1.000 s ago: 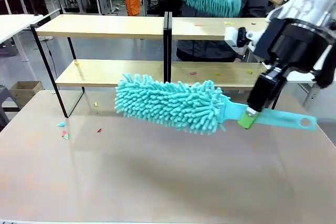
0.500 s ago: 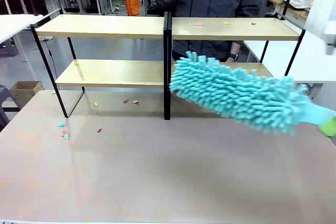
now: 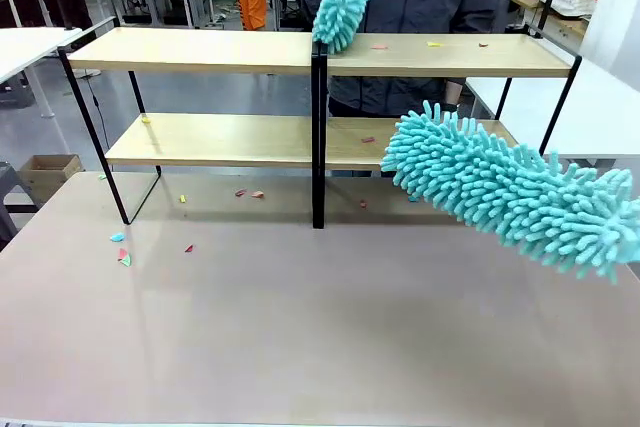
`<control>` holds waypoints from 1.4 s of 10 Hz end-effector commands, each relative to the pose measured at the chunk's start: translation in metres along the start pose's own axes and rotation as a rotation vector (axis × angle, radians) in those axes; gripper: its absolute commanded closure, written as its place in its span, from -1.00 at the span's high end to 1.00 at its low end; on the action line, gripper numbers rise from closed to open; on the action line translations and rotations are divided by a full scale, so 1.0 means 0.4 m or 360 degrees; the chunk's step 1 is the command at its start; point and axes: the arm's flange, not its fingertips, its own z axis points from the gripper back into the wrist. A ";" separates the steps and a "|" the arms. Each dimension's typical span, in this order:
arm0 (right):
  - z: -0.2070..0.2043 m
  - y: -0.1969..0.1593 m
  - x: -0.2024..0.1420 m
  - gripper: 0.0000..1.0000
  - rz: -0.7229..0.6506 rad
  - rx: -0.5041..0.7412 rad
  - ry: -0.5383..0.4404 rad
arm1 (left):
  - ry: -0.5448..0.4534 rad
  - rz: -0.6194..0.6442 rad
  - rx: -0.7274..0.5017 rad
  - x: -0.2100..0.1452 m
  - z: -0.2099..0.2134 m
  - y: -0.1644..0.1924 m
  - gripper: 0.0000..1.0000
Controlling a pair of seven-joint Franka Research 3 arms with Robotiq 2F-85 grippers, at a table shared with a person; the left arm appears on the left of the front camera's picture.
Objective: Clean the shelves.
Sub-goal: Clean a randomly selected level of the Shelf with the Duster.
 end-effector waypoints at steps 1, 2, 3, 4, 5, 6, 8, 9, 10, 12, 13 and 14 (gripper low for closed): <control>0.006 0.016 0.021 -0.75 0.0023 0.0002 0.0030 | -0.0001 -0.0001 -0.0011 -0.003 -0.004 0.001 1.00; 0.006 0.016 0.021 -0.75 0.0023 0.0002 0.0030 | -0.0001 -0.0001 -0.0011 -0.003 -0.004 0.001 1.00; -0.004 0.002 0.005 -0.75 -0.0002 -0.0006 0.0011 | -0.0001 -0.0001 -0.0011 -0.003 -0.004 0.001 1.00; -0.041 0.032 0.042 -0.75 0.0058 -0.0030 0.0044 | -0.0001 -0.0001 -0.0011 -0.003 -0.004 0.001 1.00; -0.100 0.080 0.113 -0.75 0.0103 -0.0092 0.0071 | -0.0001 -0.0001 -0.0011 -0.003 -0.004 0.001 1.00; -0.166 0.135 0.187 -0.75 0.0156 -0.0159 0.0094 | -0.0001 -0.0001 -0.0011 -0.003 -0.004 0.001 1.00; -0.328 0.248 0.346 -0.75 0.0232 -0.0284 0.0148 | -0.0001 -0.0001 -0.0011 -0.003 -0.004 0.001 1.00; -0.428 0.306 0.439 -0.75 0.0228 -0.0420 0.0119 | -0.0001 -0.0001 -0.0011 -0.003 -0.004 0.001 1.00; -0.512 0.345 0.515 -0.75 0.0232 -0.0518 0.0088 | -0.0001 -0.0001 -0.0011 -0.003 -0.004 0.001 1.00; -0.491 0.339 0.386 -0.75 0.0314 -0.0392 0.0134 | -0.0001 -0.0001 -0.0011 -0.003 -0.004 0.001 1.00; -0.491 0.339 0.386 -0.75 0.0314 -0.0392 0.0134 | -0.0001 -0.0001 -0.0011 -0.003 -0.004 0.001 1.00; -0.591 0.383 0.484 -0.75 0.0335 -0.0449 0.0129 | -0.0001 -0.0001 -0.0011 -0.003 -0.004 0.001 1.00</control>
